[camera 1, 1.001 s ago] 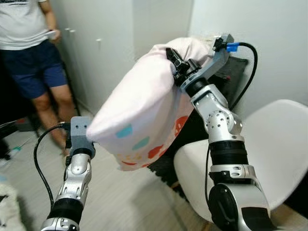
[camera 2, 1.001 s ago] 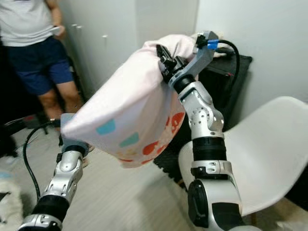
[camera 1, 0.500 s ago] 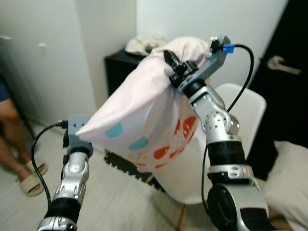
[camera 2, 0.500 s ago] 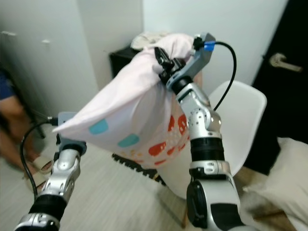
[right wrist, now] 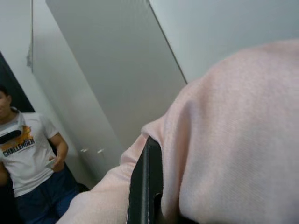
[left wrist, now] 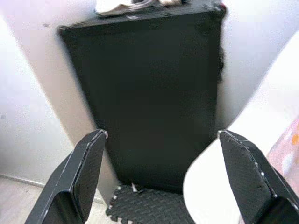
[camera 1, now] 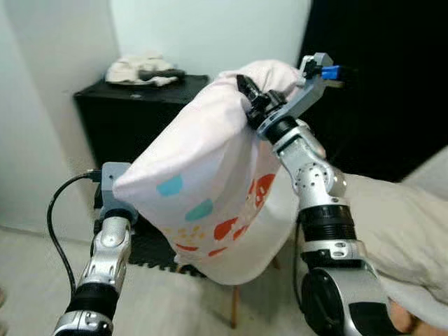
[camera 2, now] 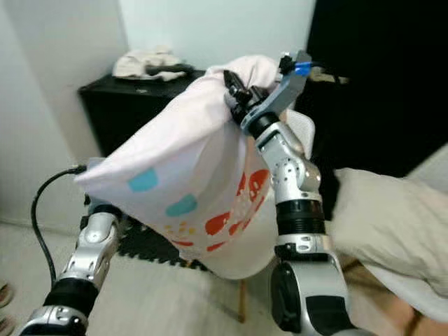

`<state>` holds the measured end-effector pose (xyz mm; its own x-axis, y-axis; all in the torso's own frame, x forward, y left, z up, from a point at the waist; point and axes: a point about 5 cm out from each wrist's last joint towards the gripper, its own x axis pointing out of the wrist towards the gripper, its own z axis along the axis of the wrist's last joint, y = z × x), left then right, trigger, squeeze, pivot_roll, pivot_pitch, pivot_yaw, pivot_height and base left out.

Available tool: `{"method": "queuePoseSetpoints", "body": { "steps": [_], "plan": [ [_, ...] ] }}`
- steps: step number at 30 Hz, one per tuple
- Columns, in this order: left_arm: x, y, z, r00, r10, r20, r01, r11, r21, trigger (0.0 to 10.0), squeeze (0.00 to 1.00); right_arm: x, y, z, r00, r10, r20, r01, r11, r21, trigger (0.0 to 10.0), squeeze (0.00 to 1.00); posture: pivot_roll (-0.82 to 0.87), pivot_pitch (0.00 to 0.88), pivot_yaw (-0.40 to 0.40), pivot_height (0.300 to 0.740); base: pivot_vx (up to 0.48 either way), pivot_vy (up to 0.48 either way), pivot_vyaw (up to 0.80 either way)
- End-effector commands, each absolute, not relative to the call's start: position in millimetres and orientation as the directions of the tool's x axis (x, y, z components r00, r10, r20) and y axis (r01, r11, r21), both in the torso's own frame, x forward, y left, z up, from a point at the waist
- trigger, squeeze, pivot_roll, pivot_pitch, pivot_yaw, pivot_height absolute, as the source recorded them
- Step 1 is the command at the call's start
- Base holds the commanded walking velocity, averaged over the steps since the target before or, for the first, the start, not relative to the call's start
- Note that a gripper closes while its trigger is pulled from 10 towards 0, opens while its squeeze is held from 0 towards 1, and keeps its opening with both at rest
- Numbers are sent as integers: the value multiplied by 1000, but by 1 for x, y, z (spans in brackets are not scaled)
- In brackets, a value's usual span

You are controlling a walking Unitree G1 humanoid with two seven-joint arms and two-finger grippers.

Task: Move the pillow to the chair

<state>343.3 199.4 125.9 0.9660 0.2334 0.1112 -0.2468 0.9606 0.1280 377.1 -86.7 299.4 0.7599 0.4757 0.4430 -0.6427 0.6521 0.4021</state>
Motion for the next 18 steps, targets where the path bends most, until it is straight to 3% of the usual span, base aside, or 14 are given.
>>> {"method": "queuePoseSetpoints", "body": {
  "steps": [1, 18],
  "plan": [
    [341, 203, 124, 964, 244, 107, -258, 956, 140, 10000, 0, 371, -89, 321, 707, 459, 537, -683, 640, 352, 0, 0, -40, 0, -1, 740, 0, 0, -800],
    [338, 208, 138, 946, 279, 163, -303, 941, 151, 10000, 0, 370, -83, 318, 698, 486, 526, -700, 618, 358, 0, 0, -25, 0, -8, 740, 0, 0, -800]
  ]
}}
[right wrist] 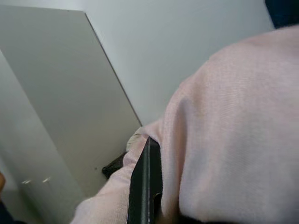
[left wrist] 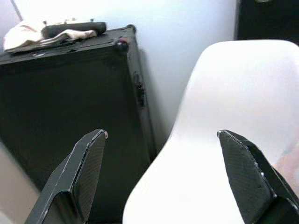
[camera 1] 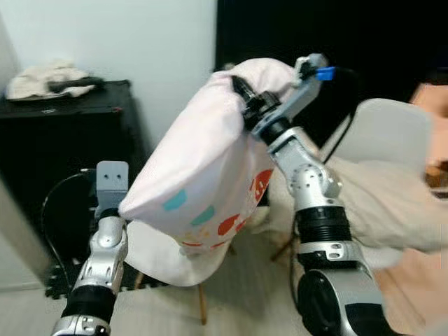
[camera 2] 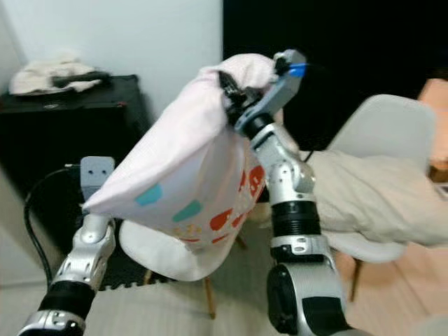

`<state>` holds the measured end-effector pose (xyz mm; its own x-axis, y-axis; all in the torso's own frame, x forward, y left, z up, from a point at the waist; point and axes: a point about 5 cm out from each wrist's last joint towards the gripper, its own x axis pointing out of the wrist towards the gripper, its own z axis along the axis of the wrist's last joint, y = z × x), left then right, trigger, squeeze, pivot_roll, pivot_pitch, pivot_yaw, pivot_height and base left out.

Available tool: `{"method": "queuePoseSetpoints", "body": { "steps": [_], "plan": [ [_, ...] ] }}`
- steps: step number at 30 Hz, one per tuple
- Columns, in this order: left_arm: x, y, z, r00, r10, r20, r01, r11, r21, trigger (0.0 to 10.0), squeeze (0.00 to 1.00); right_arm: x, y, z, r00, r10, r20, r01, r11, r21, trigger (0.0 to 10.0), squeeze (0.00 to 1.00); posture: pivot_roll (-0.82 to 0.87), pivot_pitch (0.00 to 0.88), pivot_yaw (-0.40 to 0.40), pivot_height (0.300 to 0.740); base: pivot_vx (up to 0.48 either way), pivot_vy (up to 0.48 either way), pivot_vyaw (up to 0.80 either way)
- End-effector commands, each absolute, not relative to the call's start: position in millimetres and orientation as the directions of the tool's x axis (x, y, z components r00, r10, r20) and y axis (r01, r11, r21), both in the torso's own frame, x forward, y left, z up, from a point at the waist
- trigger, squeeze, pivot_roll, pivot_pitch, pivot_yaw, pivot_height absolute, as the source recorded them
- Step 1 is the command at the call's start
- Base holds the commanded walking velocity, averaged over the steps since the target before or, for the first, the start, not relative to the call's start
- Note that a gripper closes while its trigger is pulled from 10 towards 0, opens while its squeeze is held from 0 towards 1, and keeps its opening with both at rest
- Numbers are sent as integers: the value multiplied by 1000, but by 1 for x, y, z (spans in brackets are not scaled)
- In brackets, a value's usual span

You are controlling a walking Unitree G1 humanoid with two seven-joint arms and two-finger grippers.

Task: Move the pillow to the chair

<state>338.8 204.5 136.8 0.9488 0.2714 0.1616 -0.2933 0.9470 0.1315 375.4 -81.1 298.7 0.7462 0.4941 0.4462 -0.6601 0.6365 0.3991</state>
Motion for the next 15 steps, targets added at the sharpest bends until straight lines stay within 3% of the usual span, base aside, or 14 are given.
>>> {"method": "queuePoseSetpoints", "body": {
  "steps": [1, 2, 3, 9, 11, 15],
  "plan": [
    [337, 213, 139, 935, 312, 168, -338, 927, 164, 10000, 0, 367, -75, 315, 669, 542, 508, -733, 594, 331, 1569, 0, -23, 0, -8, 740, 0, 0, 0],
    [336, 215, 140, 931, 324, 168, -351, 921, 170, 10000, 0, 366, -73, 313, 658, 562, 500, -744, 586, 321, 1569, 0, -23, 0, -8, 740, 0, 0, 0],
    [334, 218, 139, 922, 348, 167, -376, 909, 178, 10000, 0, 364, -68, 310, 646, 595, 479, -757, 581, 299, 10000, 0, -23, 0, -9, 740, 0, 0, 0],
    [330, 223, 138, 901, 401, 164, -429, 879, 209, 10000, 0, 361, -60, 303, 623, 642, 446, -776, 579, 250, 10000, 0, -24, 0, -9, 740, 0, 0, 0],
    [329, 223, 139, 895, 412, 169, -441, 871, 217, 10000, 0, 361, -60, 301, 624, 646, 440, -774, 587, 236, 10000, 0, -24, 0, -11, 740, 352, 0, 0],
    [325, 226, 143, 876, 443, 190, -478, 848, 230, 10000, 0, 361, -60, 299, 616, 663, 425, -779, 595, 200, 10000, 0, -22, 0, -15, 740, 369, 0, 650]
  ]
}}
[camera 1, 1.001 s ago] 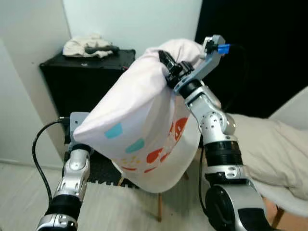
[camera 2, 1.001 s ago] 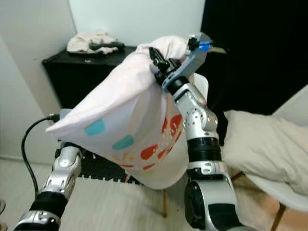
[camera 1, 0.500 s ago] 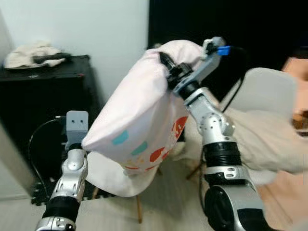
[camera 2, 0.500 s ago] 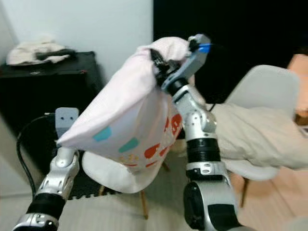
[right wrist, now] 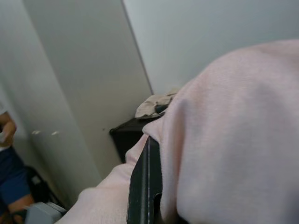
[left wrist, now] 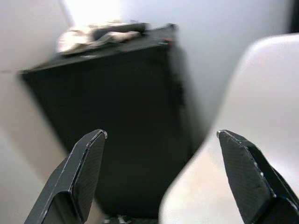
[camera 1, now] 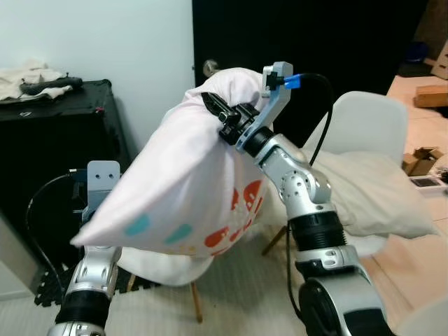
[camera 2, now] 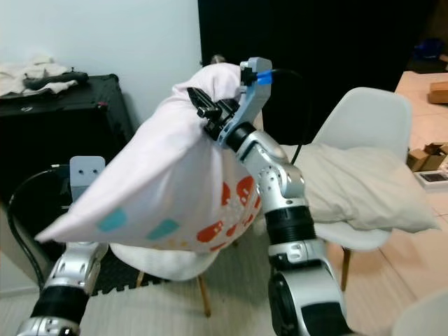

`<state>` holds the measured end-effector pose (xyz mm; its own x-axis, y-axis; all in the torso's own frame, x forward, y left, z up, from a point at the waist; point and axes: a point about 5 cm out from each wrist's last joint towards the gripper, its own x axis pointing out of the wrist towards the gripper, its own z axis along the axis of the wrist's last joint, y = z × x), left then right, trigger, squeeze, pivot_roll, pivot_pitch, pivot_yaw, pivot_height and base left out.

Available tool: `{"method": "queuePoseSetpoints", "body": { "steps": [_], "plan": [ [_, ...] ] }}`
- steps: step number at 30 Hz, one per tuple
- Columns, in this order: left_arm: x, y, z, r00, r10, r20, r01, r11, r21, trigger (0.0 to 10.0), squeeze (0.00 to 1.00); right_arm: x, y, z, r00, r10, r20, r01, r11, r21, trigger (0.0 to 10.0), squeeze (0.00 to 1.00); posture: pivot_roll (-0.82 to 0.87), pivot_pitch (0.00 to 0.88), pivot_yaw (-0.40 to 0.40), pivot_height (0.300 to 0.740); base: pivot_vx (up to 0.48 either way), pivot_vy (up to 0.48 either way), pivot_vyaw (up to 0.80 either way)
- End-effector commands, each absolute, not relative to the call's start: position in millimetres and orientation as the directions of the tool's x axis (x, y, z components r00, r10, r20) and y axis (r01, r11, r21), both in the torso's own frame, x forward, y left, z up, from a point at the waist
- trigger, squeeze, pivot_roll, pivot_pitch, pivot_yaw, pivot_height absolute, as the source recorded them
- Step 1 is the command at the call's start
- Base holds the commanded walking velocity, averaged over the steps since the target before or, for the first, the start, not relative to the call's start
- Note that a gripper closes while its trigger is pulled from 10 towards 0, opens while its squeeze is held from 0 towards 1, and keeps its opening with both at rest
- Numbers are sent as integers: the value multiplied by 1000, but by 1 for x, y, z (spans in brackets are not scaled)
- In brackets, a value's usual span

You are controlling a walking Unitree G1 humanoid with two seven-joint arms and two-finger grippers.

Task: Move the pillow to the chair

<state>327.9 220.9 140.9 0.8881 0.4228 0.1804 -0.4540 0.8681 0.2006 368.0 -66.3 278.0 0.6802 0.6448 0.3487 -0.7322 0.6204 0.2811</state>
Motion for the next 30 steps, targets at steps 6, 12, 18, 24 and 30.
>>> {"method": "queuePoseSetpoints", "body": {
  "steps": [6, 12, 18, 24, 30],
  "plan": [
    [325, 229, 151, 865, 451, 219, -496, 832, 248, 10000, 0, 367, -65, 298, 671, 621, 406, -733, 640, 232, 10000, 0, -19, 0, -15, 740, 373, 0, 400],
    [324, 226, 158, 863, 446, 237, -498, 828, 257, 10000, 0, 370, -66, 295, 697, 604, 385, -708, 665, 238, 10000, 0, -19, 0, -15, 740, 373, 0, 0],
    [325, 225, 160, 864, 441, 242, -496, 827, 264, 10000, 0, 371, -67, 293, 708, 597, 377, -698, 673, 245, 10000, 0, -21, 0, -14, 740, 377, 0, 0],
    [328, 220, 165, 869, 429, 248, -487, 830, 273, 10000, 0, 373, -67, 290, 724, 593, 353, -684, 687, 247, 10000, 0, -24, 0, -12, 740, 317, 0, -641],
    [328, 216, 164, 875, 418, 246, -476, 834, 277, 10000, 0, 374, -70, 290, 734, 580, 354, -673, 692, 262, 10000, 0, -25, 0, -13, 740, 0, 0, -217]
  ]
}}
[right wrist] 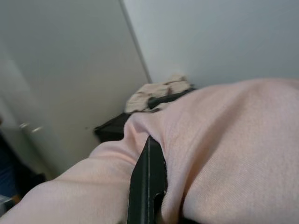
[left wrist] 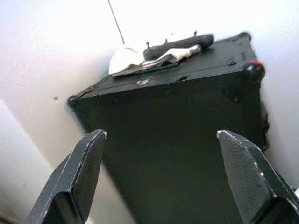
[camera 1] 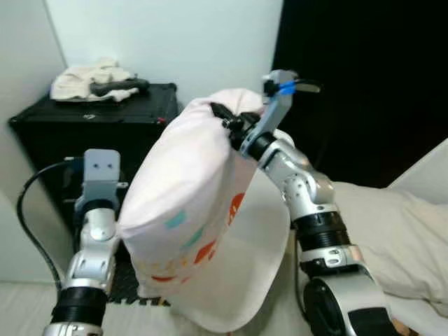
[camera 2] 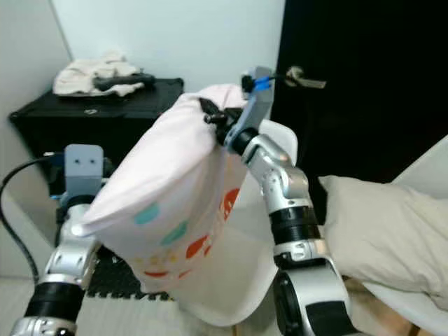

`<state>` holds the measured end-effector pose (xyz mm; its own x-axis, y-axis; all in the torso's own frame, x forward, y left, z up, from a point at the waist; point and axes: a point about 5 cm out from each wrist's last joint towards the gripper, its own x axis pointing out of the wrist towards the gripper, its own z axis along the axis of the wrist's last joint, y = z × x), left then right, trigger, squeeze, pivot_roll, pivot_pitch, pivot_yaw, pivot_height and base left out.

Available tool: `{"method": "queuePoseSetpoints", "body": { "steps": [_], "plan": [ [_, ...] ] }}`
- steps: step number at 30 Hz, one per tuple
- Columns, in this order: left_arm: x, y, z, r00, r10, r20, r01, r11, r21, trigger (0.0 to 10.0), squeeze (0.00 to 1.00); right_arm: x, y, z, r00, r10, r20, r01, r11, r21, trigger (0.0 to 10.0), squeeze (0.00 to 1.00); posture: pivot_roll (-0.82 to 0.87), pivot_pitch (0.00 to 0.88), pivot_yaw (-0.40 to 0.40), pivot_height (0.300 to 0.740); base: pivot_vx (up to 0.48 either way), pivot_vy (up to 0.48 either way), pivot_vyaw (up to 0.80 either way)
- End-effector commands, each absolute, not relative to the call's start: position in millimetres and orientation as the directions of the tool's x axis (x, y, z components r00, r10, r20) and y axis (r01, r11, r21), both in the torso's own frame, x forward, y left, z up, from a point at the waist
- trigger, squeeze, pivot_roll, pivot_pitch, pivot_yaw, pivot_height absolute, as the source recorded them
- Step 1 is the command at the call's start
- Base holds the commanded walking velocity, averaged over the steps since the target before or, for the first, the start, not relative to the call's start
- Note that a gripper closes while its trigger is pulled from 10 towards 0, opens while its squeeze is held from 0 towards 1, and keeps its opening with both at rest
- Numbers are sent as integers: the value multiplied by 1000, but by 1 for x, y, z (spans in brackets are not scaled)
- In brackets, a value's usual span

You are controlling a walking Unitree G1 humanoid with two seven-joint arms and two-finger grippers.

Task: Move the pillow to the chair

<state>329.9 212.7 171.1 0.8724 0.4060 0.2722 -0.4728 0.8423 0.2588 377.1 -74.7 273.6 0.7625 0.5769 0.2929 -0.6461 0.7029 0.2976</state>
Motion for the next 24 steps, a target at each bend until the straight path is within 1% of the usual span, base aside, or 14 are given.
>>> {"method": "queuePoseSetpoints", "body": {
  "steps": [1, 8, 9, 10, 13, 15, 17, 20, 21, 22, 24],
  "plan": [
    [328, 214, 162, 879, 417, 233, -471, 837, 279, 10000, 0, 375, -70, 289, 736, 579, 350, -670, 694, 262, 10000, 0, -26, 0, -13, 740, 0, 0, 0],
    [329, 210, 160, 883, 415, 221, -465, 841, 278, 10000, 0, 375, -68, 286, 738, 592, 325, -670, 701, 244, 10000, 0, -34, 0, -18, 740, 0, 0, 0],
    [330, 209, 161, 879, 418, 229, -471, 835, 285, 10000, 0, 378, -66, 281, 755, 603, 257, -654, 720, 233, 10000, 0, -33, 0, -19, 740, 0, 0, 0],
    [330, 209, 161, 879, 418, 229, -471, 835, 285, 10000, 0, 378, -66, 281, 755, 603, 257, -654, 720, 233, 10000, 0, -33, 0, -19, 740, 0, 0, 0],
    [331, 211, 163, 874, 424, 236, -481, 824, 301, 10000, 0, 382, -65, 275, 773, 599, 208, -634, 730, 255, 10000, 0, -34, 0, -18, 725, 0, 0, 0],
    [331, 212, 163, 873, 428, 235, -484, 820, 305, 10000, 0, 383, -65, 273, 780, 596, 193, -626, 737, 255, 10000, 0, -33, 0, -18, 720, 0, 0, 0],
    [330, 215, 164, 864, 444, 240, -502, 805, 316, 10000, 0, 385, -65, 266, 794, 589, 153, -608, 758, 236, 10000, 0, -33, 0, -18, 705, 0, 0, 0],
    [329, 218, 167, 850, 461, 255, -524, 786, 328, 10000, 0, 385, -65, 263, 792, 595, 136, -610, 761, 222, 10000, 0, -32, 0, -19, 695, 0, 0, 0],
    [328, 221, 170, 831, 481, 279, -554, 755, 351, 10000, 0, 384, -62, 260, 782, 612, 119, -622, 756, 204, 10000, 0, -33, 0, -18, 685, 0, 0, 0],
    [328, 221, 170, 831, 481, 279, -554, 755, 351, 10000, 0, 384, -62, 260, 782, 612, 119, -622, 756, 204, 10000, 0, -33, 0, -18, 685, 0, 0, 0],
    [326, 226, 172, 811, 510, 288, -585, 724, 366, 10000, 0, 384, -60, 257, 776, 623, 101, -630, 755, 180, 10000, 0, -33, 0, -18, 675, 0, 0, 0]
  ]
}}
